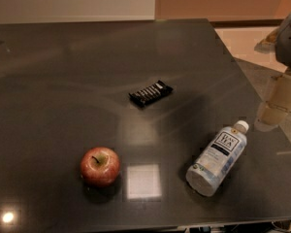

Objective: Move rxbar chocolate near blue plastic bottle

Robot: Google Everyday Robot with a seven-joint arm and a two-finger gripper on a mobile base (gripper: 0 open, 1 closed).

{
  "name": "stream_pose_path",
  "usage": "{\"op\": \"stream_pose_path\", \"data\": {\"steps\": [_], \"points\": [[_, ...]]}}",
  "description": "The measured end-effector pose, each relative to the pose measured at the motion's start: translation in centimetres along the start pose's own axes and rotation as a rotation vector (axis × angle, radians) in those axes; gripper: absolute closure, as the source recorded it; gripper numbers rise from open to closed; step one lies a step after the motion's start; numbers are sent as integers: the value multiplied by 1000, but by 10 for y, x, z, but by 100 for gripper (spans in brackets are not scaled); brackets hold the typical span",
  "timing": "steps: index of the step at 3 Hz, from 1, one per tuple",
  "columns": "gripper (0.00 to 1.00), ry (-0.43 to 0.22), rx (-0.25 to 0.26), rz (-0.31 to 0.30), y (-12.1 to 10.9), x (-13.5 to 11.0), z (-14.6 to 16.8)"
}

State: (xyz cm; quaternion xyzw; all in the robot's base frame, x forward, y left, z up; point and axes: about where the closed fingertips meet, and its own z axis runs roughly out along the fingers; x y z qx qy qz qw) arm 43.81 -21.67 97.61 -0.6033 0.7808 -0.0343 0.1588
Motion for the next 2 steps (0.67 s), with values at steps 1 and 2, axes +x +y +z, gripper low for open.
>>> {"op": "stream_pose_path", "data": {"steps": [1, 2], "points": [[0, 0, 0, 0, 0, 0, 0], [0, -32, 1, -29, -12, -10, 5]]}}
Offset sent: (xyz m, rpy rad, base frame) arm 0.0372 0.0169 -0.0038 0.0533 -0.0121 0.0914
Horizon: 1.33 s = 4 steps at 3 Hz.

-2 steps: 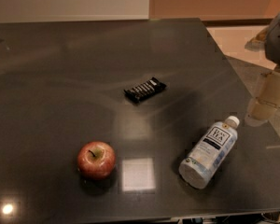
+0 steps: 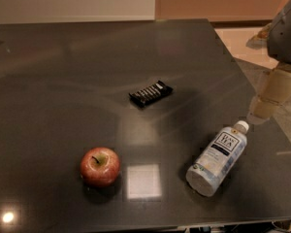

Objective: Move rxbar chocolate near blue plastic bottle

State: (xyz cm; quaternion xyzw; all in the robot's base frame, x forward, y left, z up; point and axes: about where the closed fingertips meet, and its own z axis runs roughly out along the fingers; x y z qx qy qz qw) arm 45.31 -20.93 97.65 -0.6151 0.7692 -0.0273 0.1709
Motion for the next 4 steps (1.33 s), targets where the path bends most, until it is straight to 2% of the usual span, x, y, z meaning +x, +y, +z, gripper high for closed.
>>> {"op": "stream_pose_path", "data": {"steps": [1, 3, 4], "points": [[0, -64, -9, -47, -23, -22, 13], [0, -187, -54, -182, -68, -83, 49], [0, -217, -103, -271, -76, -114, 76]]}}
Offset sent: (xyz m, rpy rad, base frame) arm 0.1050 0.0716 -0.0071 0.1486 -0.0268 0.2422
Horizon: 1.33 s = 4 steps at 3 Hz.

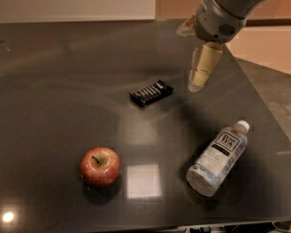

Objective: Move rxbar chocolate near blue plastic bottle

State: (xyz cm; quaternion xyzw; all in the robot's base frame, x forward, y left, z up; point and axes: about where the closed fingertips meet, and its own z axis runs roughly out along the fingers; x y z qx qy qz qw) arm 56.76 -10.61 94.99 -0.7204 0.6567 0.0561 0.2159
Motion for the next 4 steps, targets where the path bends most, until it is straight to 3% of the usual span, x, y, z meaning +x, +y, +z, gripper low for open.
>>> {"op": "stream_pose_path", "data": {"steps": [2, 3, 4], "points": [[0, 45, -150, -151, -11, -25, 71], [0, 93, -213, -189, -15, -26, 100], [0, 125, -242, -213, -19, -24, 119]]}}
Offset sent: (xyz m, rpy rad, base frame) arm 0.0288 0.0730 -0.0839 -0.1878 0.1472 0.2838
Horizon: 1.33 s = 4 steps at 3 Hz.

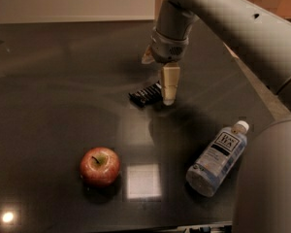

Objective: Move rxbar chocolate near blue plastic bottle

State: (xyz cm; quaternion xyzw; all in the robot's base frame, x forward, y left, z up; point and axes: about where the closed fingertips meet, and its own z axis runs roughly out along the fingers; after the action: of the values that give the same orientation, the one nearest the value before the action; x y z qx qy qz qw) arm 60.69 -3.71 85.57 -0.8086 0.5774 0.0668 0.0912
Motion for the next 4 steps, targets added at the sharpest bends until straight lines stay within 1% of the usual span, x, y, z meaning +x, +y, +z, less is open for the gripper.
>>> {"op": "stream_pose_path", "data": {"steps": [2, 3, 4], "points": [[0, 25, -41, -24, 4, 3, 25], [14, 26, -65, -38, 6, 2, 31], [33, 29, -83, -49, 6, 0, 37]]}}
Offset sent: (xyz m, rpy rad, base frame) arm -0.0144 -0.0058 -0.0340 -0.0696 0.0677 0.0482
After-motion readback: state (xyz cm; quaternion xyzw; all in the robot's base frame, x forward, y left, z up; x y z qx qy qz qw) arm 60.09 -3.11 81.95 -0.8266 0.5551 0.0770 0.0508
